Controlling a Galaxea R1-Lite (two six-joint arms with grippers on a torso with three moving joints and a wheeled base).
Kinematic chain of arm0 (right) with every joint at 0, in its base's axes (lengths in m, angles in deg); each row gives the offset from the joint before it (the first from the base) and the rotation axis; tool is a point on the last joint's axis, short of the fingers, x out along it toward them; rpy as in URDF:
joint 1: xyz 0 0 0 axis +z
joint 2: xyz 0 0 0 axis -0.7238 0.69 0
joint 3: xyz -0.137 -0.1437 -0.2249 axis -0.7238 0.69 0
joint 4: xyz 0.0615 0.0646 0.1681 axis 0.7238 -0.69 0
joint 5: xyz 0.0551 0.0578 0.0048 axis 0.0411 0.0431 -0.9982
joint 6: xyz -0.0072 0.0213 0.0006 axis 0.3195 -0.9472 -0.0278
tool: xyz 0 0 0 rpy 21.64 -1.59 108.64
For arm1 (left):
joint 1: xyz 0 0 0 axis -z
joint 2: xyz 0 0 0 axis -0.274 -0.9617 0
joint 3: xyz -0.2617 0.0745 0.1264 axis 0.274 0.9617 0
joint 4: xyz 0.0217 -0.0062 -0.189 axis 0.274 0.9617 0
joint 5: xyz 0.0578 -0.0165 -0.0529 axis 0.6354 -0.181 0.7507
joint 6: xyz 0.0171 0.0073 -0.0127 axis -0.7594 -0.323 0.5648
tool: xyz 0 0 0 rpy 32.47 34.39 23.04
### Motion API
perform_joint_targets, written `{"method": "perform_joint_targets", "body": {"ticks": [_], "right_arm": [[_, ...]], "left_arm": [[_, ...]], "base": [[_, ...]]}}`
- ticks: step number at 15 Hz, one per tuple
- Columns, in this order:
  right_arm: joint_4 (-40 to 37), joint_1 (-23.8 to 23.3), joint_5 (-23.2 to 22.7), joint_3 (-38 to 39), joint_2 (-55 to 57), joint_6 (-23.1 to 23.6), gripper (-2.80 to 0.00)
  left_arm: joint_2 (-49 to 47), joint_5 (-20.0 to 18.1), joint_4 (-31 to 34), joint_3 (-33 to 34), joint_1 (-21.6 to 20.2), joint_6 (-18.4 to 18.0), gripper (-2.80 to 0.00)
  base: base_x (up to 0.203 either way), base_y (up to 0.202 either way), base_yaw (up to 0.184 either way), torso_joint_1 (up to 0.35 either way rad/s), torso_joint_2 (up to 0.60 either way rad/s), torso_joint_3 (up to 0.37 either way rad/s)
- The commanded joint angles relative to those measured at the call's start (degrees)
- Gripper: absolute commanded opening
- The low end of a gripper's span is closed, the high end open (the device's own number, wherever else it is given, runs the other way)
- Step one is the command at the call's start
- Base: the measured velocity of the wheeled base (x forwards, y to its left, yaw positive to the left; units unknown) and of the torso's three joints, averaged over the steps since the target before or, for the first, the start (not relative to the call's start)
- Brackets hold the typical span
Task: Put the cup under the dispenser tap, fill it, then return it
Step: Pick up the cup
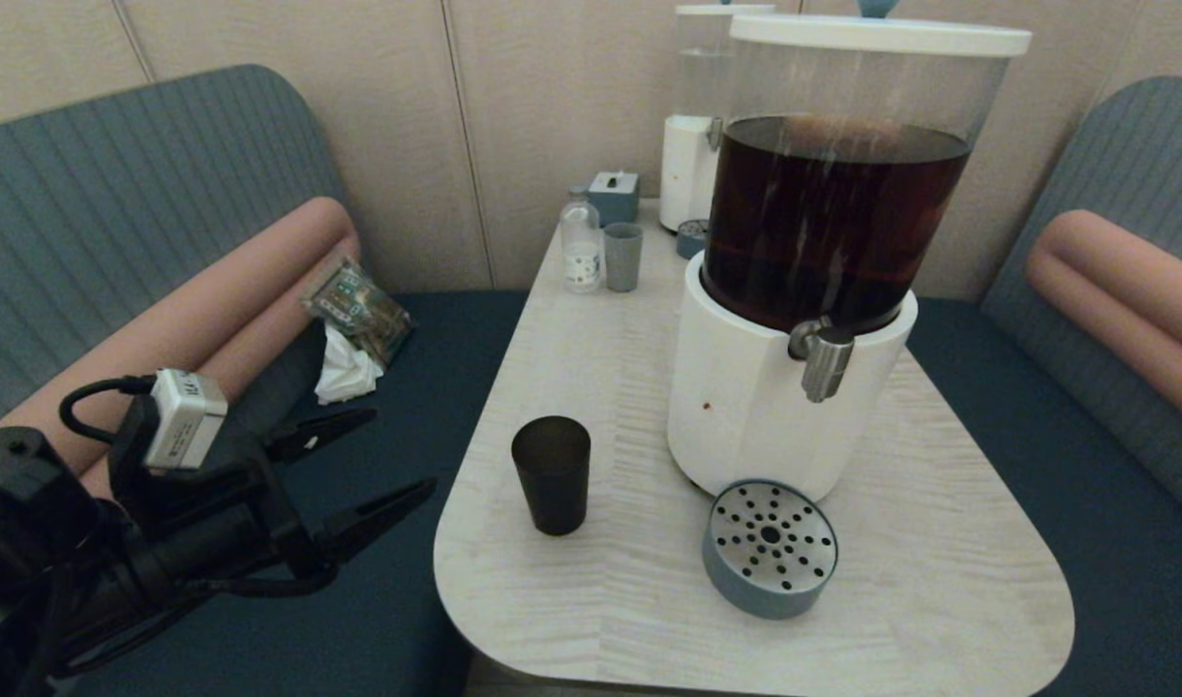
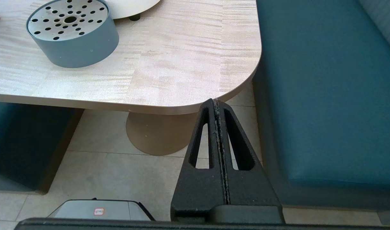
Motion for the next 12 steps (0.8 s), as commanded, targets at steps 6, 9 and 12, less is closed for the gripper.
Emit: {"method": "perform_joint_targets", "body": {"ticks": [6, 9, 12], "right_arm": [[-0.1, 0.0, 0.0, 0.0, 0.0, 0.0, -2.80], [-0.1, 0.0, 0.0, 0.0, 0.0, 0.0, -2.80], [-0.1, 0.0, 0.1, 0.0, 0.0, 0.0, -2.80]], "left_arm": [[-9.0, -12.6, -0.4, -2.9, 0.1, -1.7, 0.00], [-12.2, -13.4, -0.4, -5.5, 0.1, -2.2, 0.00], [-18.5, -13.2, -0.4, -10.9, 0.1, -2.3, 0.00]], "base": [[0.000, 0.000, 0.000, 0.000, 0.00, 0.000], [0.000, 0.000, 0.000, 0.000, 0.00, 0.000], [0.000, 0.000, 0.000, 0.000, 0.00, 0.000]]}}
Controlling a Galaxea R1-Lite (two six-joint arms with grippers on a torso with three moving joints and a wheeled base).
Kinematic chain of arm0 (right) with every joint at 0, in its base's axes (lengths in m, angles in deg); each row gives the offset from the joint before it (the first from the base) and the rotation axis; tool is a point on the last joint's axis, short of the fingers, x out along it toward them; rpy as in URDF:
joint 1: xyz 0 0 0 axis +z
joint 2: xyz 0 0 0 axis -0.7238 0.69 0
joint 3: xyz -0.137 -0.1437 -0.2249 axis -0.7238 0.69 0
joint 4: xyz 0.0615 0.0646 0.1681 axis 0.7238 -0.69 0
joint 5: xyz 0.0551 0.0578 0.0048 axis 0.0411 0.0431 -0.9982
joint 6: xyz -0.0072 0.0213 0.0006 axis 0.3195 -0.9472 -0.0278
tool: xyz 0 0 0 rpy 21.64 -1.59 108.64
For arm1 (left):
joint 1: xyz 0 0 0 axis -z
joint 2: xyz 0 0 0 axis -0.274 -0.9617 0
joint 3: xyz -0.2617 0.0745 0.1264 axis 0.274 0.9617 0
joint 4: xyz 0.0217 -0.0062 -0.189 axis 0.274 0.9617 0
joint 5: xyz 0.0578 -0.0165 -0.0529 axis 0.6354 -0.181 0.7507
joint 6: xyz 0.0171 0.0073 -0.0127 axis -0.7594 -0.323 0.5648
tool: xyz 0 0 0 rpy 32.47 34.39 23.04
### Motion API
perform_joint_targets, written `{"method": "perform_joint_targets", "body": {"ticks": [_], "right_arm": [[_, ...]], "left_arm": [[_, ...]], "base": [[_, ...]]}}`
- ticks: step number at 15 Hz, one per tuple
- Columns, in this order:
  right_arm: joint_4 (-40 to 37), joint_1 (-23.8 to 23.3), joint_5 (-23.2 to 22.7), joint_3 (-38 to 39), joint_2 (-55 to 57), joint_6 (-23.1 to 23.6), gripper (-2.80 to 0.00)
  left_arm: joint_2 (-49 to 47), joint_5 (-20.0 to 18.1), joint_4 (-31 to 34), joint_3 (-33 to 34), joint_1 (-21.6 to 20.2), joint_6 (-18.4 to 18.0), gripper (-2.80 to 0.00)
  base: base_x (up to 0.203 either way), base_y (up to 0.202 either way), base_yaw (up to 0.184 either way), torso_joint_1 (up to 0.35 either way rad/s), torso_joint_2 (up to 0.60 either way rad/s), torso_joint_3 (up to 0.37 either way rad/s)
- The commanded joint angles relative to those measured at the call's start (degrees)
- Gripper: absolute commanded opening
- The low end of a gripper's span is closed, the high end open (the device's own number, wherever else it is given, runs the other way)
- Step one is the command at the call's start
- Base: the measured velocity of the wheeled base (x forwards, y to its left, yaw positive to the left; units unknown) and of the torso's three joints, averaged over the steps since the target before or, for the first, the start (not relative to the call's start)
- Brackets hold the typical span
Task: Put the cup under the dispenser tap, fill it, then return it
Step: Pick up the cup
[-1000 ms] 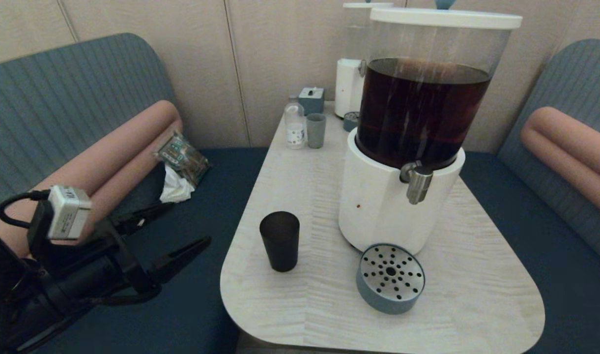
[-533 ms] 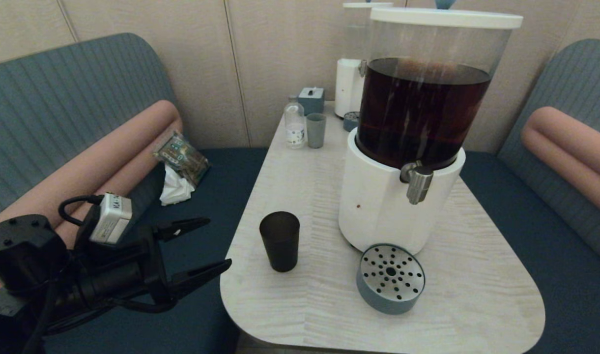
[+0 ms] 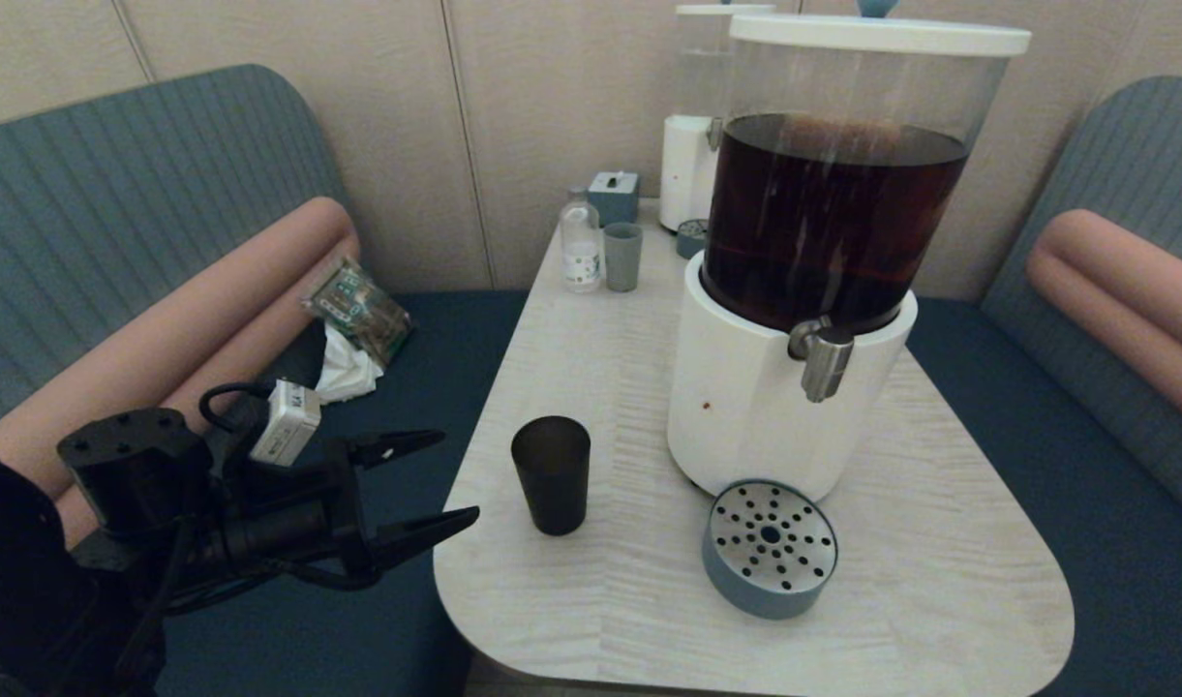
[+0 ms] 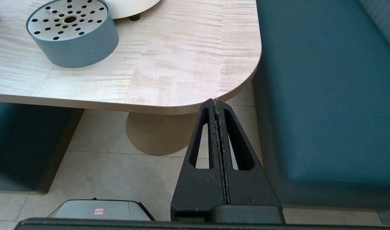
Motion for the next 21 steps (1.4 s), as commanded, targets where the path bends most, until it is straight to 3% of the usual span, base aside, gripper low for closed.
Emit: {"method": "perform_joint_targets", "body": {"ticks": [1, 13, 21], "right_arm": [[-0.1, 0.0, 0.0, 0.0, 0.0, 0.0, -2.80], [-0.1, 0.0, 0.0, 0.0, 0.0, 0.0, -2.80], [-0.1, 0.0, 0.0, 0.0, 0.0, 0.0, -2.80]], "left_arm": [[-6.1, -0.1, -0.5, -3.3, 0.0, -0.2, 0.00], [-13.3, 1.2, -0.5, -8.9, 3.9, 0.4, 0.00], [-16.7, 5.6, -0.5, -10.9, 7.8, 0.1, 0.00]], "base": [[0.000, 0.000, 0.000, 0.000, 0.00, 0.000], [0.000, 0.000, 0.000, 0.000, 0.00, 0.000], [0.000, 0.000, 0.000, 0.000, 0.00, 0.000]]}}
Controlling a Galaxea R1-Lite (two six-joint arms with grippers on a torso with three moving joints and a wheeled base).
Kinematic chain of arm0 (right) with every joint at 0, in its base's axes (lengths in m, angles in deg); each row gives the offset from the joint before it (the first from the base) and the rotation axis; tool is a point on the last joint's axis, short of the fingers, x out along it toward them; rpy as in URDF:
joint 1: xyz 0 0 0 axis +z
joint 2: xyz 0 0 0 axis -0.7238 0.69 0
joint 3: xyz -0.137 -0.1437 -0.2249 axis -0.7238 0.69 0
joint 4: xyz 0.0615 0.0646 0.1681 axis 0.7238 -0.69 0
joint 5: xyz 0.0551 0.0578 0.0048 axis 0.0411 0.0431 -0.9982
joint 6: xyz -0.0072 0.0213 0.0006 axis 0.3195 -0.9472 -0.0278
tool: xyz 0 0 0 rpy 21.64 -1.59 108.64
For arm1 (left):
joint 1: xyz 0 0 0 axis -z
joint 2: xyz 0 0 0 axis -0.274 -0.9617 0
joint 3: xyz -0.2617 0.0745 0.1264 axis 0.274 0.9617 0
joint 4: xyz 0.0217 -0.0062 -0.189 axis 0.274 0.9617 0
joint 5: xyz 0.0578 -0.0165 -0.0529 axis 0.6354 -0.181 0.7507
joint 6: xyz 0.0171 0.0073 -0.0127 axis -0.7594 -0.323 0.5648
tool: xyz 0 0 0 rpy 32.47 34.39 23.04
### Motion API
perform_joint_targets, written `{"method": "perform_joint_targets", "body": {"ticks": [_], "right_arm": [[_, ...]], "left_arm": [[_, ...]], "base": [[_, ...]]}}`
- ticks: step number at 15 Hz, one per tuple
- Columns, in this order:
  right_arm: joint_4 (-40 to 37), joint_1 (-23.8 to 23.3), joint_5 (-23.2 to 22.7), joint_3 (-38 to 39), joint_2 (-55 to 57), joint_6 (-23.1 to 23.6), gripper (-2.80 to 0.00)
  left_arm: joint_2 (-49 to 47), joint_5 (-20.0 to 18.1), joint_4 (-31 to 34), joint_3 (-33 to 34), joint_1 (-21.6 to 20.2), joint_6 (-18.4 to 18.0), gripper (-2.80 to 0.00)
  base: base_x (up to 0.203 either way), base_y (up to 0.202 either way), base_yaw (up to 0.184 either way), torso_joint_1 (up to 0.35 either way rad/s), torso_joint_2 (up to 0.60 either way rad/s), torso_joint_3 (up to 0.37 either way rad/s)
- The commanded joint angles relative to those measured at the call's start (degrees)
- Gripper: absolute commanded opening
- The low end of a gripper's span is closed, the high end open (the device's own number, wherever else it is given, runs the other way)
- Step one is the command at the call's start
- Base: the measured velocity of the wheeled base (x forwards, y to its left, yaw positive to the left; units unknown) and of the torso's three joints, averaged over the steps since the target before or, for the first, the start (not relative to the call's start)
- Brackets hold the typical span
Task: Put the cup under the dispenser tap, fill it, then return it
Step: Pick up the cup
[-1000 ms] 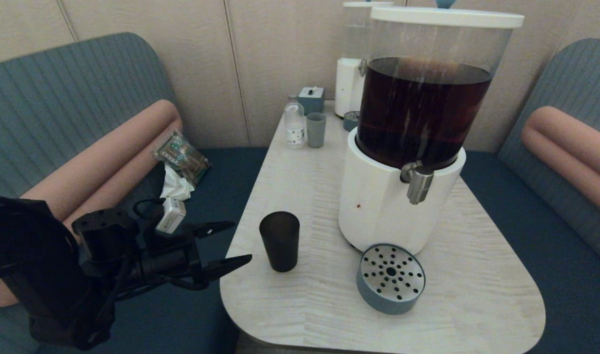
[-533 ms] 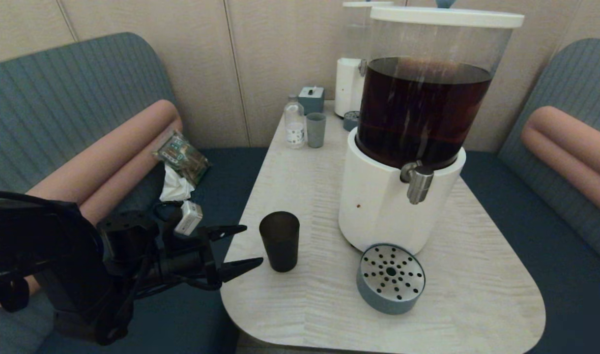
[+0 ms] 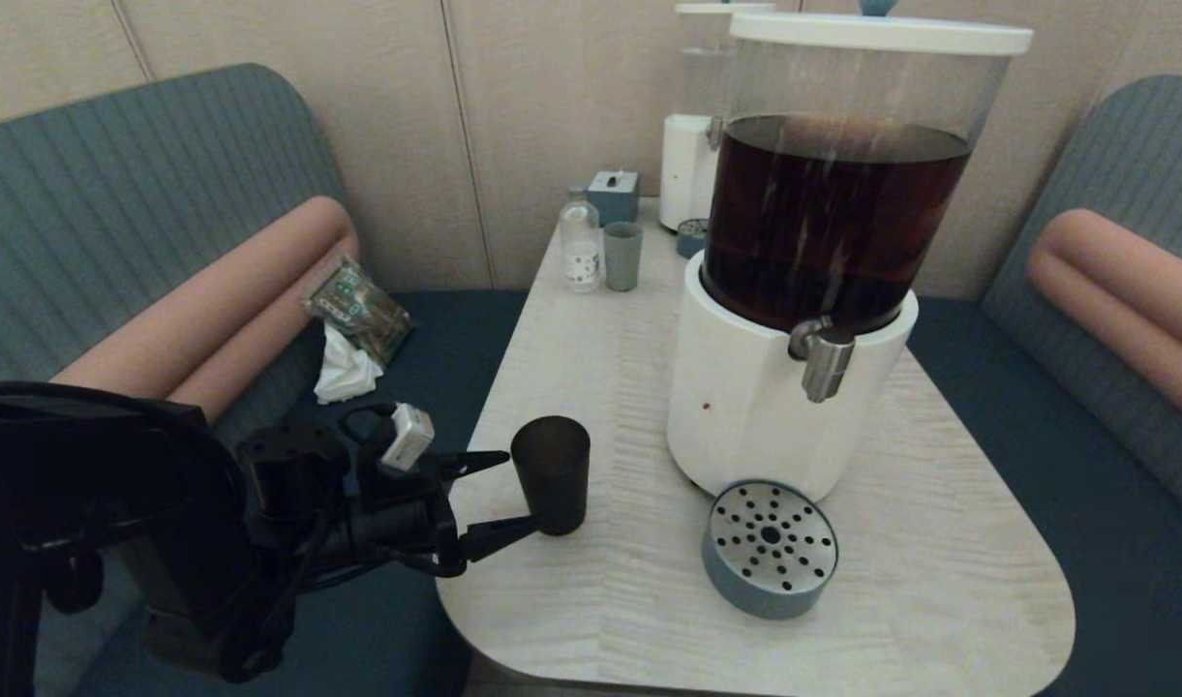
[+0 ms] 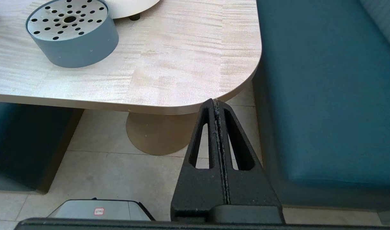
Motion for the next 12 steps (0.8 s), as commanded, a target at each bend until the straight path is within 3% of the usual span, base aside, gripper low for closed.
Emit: {"method": "perform_joint_targets", "body": {"ticks": [1, 5, 12], "right_arm": [[-0.1, 0.0, 0.0, 0.0, 0.0, 0.0, -2.80], [-0.1, 0.0, 0.0, 0.0, 0.0, 0.0, -2.80], [-0.1, 0.0, 0.0, 0.0, 0.0, 0.0, -2.80]], "left_arm": [[-1.9, 0.3, -0.5, -1.7, 0.6, -0.3, 0.00], [-5.0, 2.5, -0.5, -7.1, 0.9, -0.2, 0.00], [-6.1, 4.0, -0.5, -10.0, 2.2, 0.3, 0.00]], "base": [[0.000, 0.000, 0.000, 0.000, 0.00, 0.000], [0.000, 0.000, 0.000, 0.000, 0.00, 0.000], [0.000, 0.000, 0.000, 0.000, 0.00, 0.000]]}}
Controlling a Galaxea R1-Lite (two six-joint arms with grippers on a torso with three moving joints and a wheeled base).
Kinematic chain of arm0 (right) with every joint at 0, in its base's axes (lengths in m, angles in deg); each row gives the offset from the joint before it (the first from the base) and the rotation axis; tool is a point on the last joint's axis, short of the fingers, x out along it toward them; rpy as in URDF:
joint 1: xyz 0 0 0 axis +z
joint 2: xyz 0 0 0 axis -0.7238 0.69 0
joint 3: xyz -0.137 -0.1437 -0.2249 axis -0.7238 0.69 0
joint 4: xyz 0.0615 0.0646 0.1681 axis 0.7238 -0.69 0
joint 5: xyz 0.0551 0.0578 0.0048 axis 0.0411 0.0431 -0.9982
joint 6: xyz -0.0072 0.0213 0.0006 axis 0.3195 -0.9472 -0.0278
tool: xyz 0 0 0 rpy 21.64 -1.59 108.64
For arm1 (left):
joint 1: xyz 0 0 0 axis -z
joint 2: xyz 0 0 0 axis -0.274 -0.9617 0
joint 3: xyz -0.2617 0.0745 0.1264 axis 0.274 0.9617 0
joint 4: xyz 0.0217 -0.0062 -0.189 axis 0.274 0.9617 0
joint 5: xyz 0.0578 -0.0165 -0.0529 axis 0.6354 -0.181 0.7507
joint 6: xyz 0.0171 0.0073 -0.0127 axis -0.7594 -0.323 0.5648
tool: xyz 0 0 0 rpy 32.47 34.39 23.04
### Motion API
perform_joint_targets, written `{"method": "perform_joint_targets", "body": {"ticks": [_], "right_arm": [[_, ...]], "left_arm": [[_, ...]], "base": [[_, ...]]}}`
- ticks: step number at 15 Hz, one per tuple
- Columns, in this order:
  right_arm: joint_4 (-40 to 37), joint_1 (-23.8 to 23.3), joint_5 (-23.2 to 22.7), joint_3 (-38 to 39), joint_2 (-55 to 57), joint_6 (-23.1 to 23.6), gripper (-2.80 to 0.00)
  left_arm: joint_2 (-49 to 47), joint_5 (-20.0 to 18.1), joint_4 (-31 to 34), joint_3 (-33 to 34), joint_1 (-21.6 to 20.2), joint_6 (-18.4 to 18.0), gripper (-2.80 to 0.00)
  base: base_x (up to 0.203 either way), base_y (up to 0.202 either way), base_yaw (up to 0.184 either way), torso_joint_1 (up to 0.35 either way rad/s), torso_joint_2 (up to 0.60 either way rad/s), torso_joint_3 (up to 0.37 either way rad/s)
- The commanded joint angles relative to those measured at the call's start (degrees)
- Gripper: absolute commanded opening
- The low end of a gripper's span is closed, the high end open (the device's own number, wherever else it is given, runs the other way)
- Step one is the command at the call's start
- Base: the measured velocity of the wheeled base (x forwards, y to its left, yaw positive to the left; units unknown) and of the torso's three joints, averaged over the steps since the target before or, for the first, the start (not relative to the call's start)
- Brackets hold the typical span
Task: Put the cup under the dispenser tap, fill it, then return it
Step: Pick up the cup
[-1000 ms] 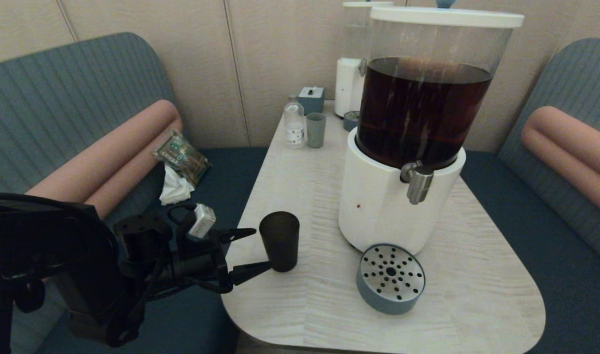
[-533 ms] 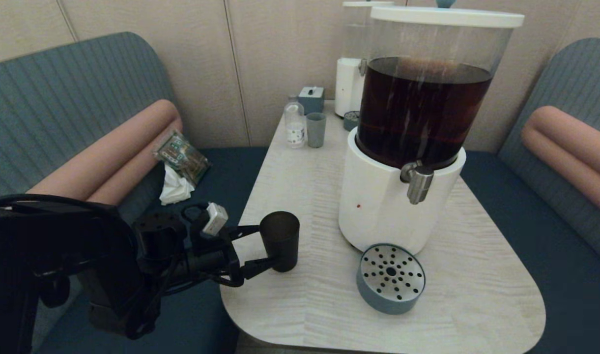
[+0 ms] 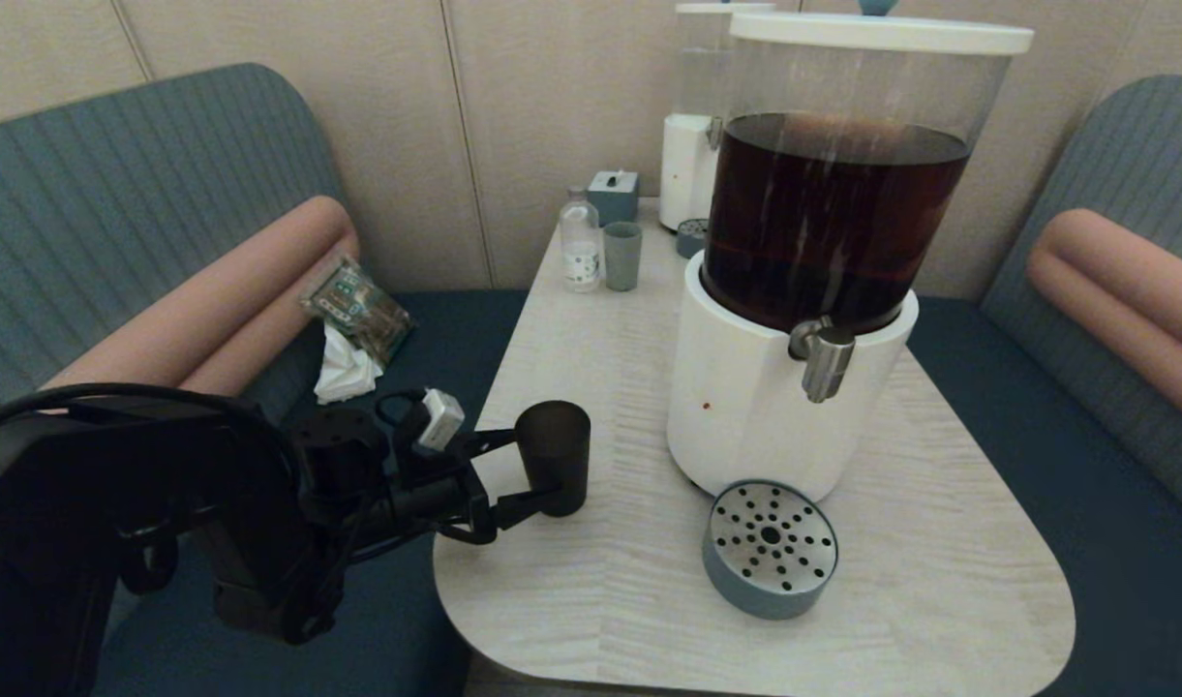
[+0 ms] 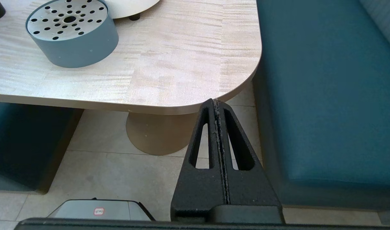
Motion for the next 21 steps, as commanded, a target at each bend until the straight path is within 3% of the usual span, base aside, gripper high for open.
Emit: {"method": "perform_joint_targets", "body": {"ticks": [1, 8, 21], "right_arm": [[-0.1, 0.0, 0.1, 0.0, 0.0, 0.0, -2.80], [-0.1, 0.0, 0.0, 0.0, 0.0, 0.0, -2.80], [-0.1, 0.0, 0.0, 0.0, 0.0, 0.0, -2.80]], "left_arm": [[-0.3, -0.2, -0.5, -0.2, 0.6, 0.0, 0.00], [0.0, -0.1, -0.5, -0.4, 1.7, 0.0, 0.00], [-4.2, 1.5, -0.5, -7.2, 2.8, 1.3, 0.00]], "base": [[0.000, 0.000, 0.000, 0.000, 0.00, 0.000], [0.000, 0.000, 0.000, 0.000, 0.00, 0.000], [0.000, 0.000, 0.000, 0.000, 0.00, 0.000]]}}
